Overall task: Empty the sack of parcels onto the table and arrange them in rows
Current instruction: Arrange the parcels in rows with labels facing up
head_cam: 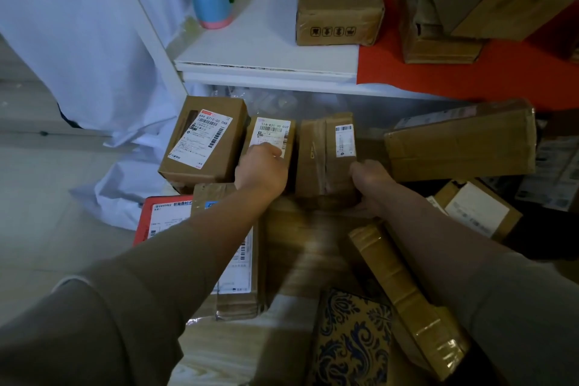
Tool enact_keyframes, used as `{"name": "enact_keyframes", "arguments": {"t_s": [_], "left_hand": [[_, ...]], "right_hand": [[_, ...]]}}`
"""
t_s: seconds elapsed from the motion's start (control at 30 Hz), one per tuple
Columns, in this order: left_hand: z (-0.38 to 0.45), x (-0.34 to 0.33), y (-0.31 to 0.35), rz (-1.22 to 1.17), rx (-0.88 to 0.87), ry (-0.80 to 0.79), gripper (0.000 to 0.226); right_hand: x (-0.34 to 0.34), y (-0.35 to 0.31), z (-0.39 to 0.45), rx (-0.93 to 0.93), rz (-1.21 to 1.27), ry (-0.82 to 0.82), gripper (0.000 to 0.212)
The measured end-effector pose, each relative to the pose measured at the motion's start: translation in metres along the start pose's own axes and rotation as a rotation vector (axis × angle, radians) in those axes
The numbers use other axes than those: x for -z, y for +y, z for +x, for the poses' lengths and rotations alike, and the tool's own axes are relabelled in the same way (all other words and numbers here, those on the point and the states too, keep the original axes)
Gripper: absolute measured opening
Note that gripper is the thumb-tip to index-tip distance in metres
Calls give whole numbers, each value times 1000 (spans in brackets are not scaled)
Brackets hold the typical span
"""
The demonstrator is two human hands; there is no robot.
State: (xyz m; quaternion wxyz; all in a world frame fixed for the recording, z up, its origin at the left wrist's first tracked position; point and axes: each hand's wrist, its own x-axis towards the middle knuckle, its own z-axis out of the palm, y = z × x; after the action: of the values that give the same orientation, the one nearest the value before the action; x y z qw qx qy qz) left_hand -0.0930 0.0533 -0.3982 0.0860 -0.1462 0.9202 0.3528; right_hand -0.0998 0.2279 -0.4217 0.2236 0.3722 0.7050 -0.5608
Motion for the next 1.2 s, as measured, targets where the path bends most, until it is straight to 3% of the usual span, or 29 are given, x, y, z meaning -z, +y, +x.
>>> {"name": "enact_keyframes", "arguments": {"t_s": [0.23,0.43,0.63,0.8,0.97,1.07,1.2], "left_hand": [[14,23,-11,208,-22,146,38],[14,25,-24,292,65,-89,49],[6,27,-18,344,47,-95,42],[-14,8,3,304,-172,5,36],[-46,-23,29,263,-319,-180,23],[-72,-34,39,223,-266,-297,37],[-102,-44,42,204,-214,-373,52]], "right_hand": [[0,6,5,39,-79,46,43],[-9,2,1,131,-87,-44,53],[-2,-2,-14,226,-162,13,50],[25,-10,-41,464,-220,72,49],[78,4,-67,656,-361,190,43],[106,30,-68,594,-522,248,54],[124,61,-79,430,-745,281,92]]}}
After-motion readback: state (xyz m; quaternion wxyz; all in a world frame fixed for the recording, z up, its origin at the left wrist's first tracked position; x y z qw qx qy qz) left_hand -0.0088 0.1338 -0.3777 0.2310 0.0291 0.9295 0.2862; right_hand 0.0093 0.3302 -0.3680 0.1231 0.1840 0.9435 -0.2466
